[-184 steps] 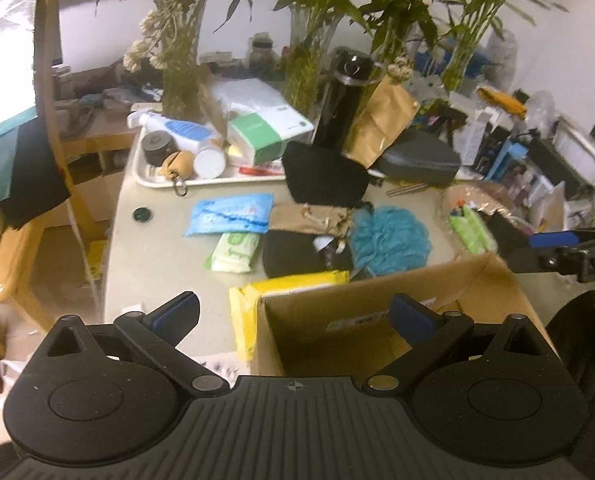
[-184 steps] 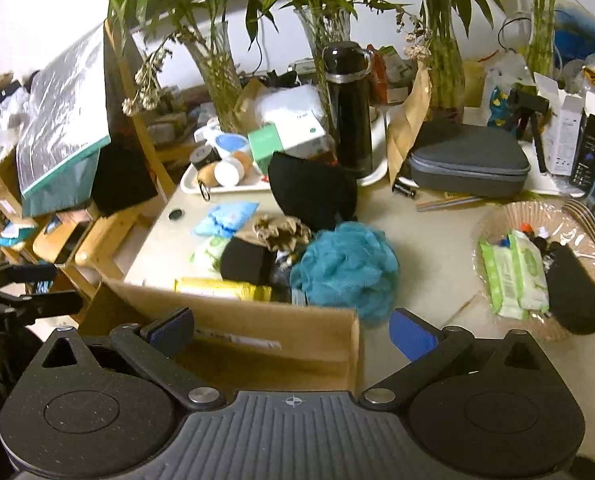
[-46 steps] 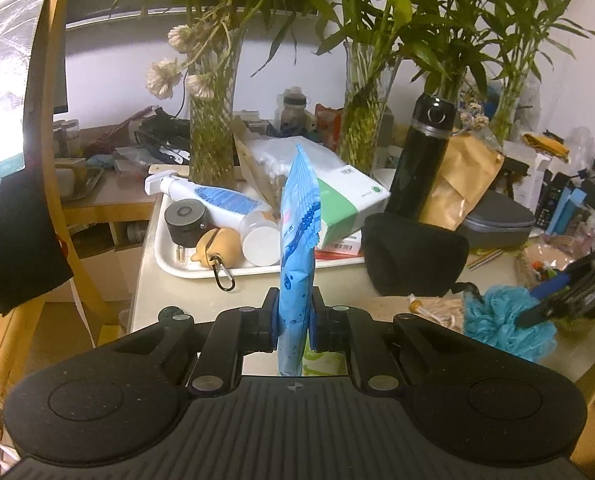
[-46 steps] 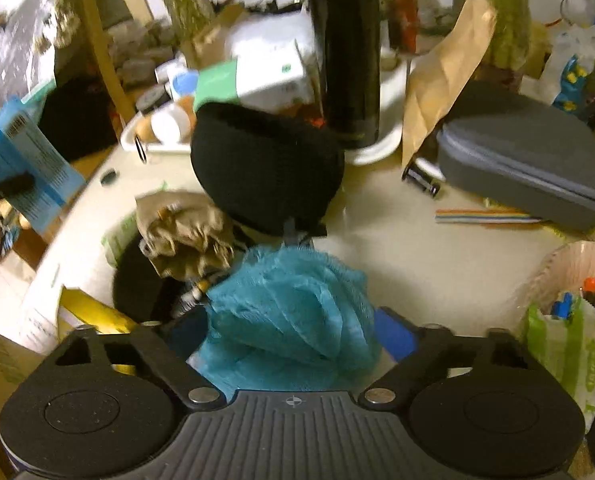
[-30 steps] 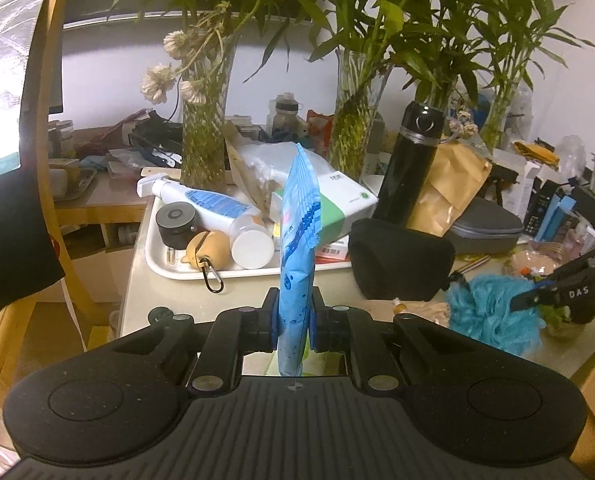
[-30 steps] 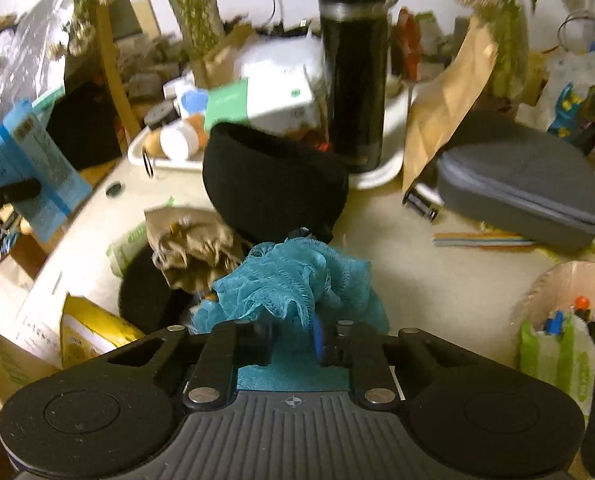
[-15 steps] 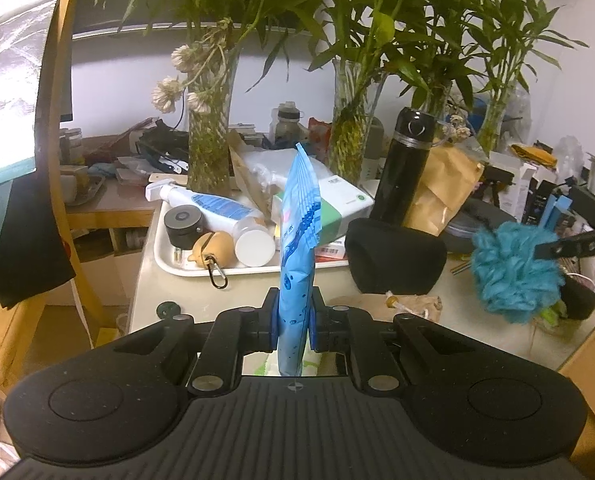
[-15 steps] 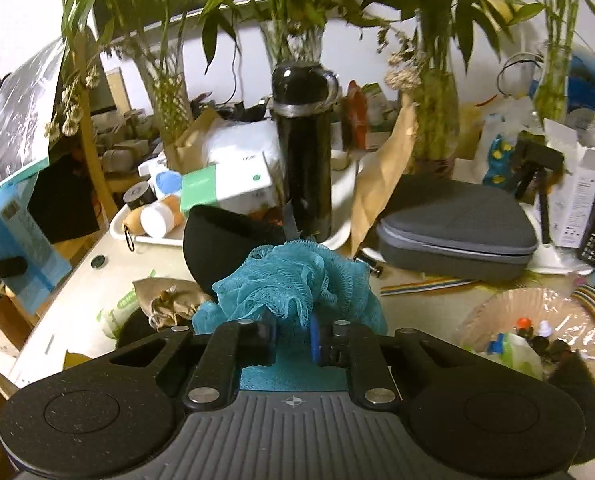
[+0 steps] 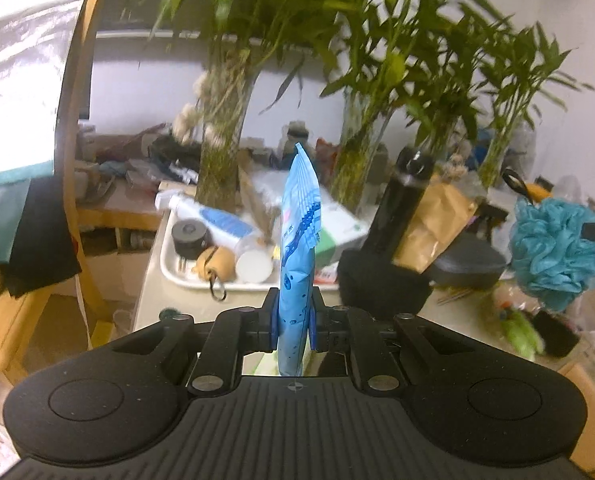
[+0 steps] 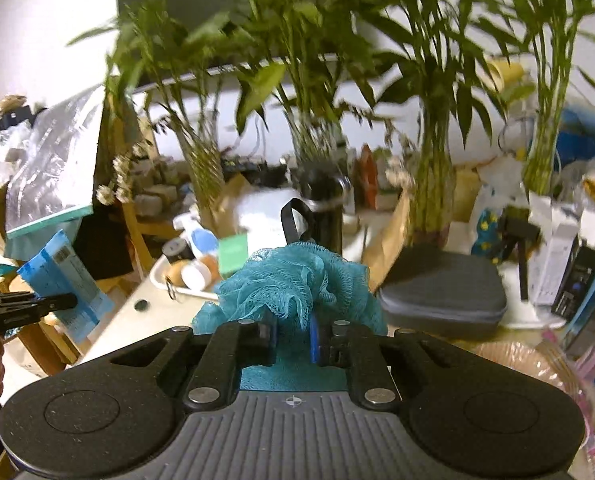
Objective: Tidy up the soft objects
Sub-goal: 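Carry both items to the cardboard box and open both tools inside it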
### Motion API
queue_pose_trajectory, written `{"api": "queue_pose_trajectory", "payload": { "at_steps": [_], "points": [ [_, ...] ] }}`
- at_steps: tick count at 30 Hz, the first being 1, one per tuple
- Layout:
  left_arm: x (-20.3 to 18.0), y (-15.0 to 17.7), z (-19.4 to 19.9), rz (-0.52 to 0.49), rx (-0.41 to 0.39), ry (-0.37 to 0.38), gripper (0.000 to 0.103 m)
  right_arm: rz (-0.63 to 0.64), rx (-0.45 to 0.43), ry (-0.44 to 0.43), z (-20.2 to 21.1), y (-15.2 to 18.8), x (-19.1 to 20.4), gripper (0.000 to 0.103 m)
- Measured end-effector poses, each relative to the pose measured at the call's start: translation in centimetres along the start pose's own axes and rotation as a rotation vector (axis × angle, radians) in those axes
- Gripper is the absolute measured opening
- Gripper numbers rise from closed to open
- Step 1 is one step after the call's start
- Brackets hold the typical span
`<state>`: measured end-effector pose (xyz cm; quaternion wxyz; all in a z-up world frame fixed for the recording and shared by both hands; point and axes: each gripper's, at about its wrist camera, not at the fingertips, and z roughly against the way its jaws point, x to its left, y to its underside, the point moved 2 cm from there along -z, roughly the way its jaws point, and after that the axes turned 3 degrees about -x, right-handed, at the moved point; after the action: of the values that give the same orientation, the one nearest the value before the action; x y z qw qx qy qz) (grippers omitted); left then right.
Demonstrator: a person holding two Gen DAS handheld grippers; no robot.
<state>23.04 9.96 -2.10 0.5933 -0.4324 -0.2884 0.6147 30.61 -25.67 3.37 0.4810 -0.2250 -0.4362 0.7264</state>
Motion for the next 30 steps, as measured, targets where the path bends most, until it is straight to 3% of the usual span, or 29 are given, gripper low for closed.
{"api": "queue_pose_trajectory", "payload": {
  "at_steps": [7,14,19,30],
  "points": [
    [-2.5,-2.9,4.6,-0.039,-0.053,0.049,0.014,0.037,-0.068,-0.041,4.5,-1.1,2.3,0.017],
    [-6.6,-4.7,10.0,-0.145,-0.075,0.133,0.014,0.085,-0.102,-0.092,9.7,-1.1,4.9,0.017],
    [-8.4,-4.0,12.2,-0.164,-0.052,0.157,0.014,0.096,-0.103,-0.142,12.2,-0.2,5.8,0.017],
    [-8.0,0.4,13.5,-0.065,0.032,0.186,0.014,0.105,-0.001,-0.231,12.7,4.9,8.2,0.017]
  ]
}}
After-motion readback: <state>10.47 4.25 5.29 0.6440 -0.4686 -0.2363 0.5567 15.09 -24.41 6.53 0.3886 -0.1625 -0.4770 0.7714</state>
